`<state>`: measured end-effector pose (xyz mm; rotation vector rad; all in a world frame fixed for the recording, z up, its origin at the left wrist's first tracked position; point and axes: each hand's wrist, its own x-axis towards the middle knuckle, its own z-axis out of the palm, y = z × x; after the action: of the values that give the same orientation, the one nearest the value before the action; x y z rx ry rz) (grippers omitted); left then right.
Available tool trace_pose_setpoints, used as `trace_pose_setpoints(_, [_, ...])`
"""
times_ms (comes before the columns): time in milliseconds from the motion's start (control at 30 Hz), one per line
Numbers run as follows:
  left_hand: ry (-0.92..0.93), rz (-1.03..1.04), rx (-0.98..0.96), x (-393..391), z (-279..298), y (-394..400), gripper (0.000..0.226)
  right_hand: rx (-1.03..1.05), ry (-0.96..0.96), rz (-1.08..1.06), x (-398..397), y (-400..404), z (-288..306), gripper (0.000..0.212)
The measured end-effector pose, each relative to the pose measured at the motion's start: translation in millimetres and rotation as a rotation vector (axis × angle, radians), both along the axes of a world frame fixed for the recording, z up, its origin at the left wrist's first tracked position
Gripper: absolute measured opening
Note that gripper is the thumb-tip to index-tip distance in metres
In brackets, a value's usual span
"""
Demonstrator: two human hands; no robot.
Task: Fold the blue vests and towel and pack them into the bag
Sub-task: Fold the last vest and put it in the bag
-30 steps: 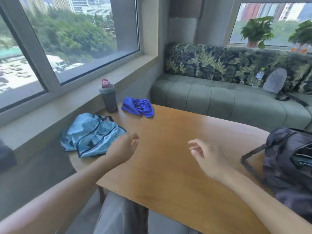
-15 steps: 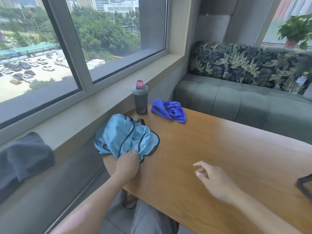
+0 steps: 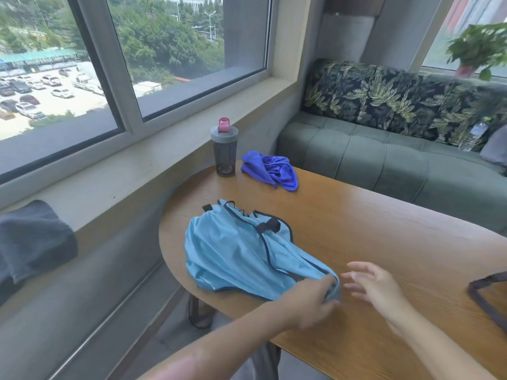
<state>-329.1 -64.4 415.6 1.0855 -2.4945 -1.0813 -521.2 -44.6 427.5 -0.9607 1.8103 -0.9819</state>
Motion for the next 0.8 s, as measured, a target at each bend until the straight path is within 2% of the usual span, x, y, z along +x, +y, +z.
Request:
trace_pose_setpoints(100, [0.06,-0.223,0.013,-15.3,6.8,28.6,0.016,-0.016,-0.014,-0.053,-9.7,9.0,0.3,0.02])
trace_pose_setpoints(167, [0.078,-0.238,-0.058,-13.1,9.5,37.9,0.017,-0.033,0.057,-0.051,-14.8,16.7,0.4,0.02])
trace_pose_setpoints(233, [0.084,-0.158,-0.185,2.1,8.6,34.3,0.027,-0.084,0.221,-0.016,-16.6,25.6,0.3,0.019])
trace_pose_setpoints(300, [0.113,-0.032,-0.449,29.3,4.5,17.9,0.026,-0.146,0.414,0.044,-10.4,35.5,1.7,0.017])
trace_pose_setpoints(367, [0.055,0.158,-0.681,64.1,-2.8,-6.6,0.033,-0.201,0.543,0.127,1.9,43.4,1.1,0.015])
trace_pose_setpoints(400, [-0.014,0.251,-0.716,82.5,-5.2,-19.6,0.043,-0.211,0.573,0.183,9.9,46.8,1.0,0.014])
trace_pose_setpoints(467, [-0.166,0.339,-0.694,117.4,-7.2,-40.8,0.059,-0.184,0.642,0.35,25.4,49.7,-2.9,0.018])
trace_pose_setpoints(500, [-0.232,0.332,-0.685,131.0,-8.4,-48.2,0.058,-0.149,0.703,0.45,31.8,49.4,-8.1,0.03])
trace_pose_setpoints(567, [-0.349,0.263,-0.712,148.4,-10.9,-55.2,0.042,-0.091,0.814,0.583,40.2,48.8,-24.3,0.052])
trace_pose_setpoints(600, [-0.386,0.222,-0.732,152.2,-11.8,-56.1,0.033,-0.096,0.854,0.599,41.9,48.0,-32.7,0.053])
trace_pose_setpoints(667, [-0.4,0.163,-0.756,154.1,-11.5,-55.6,0.019,-0.146,0.882,0.579,40.4,45.3,-41.6,0.032])
trace_pose_setpoints(733, [-0.364,0.141,-0.747,151.3,-2.6,-53.9,0.019,-0.171,0.85,0.543,32.2,43.3,-35.9,0.007])
trace_pose_setpoints(800, [-0.305,0.142,-0.678,141.4,21.1,-48.1,0.032,-0.14,0.751,0.494,15.1,40.6,-17.0,0.012])
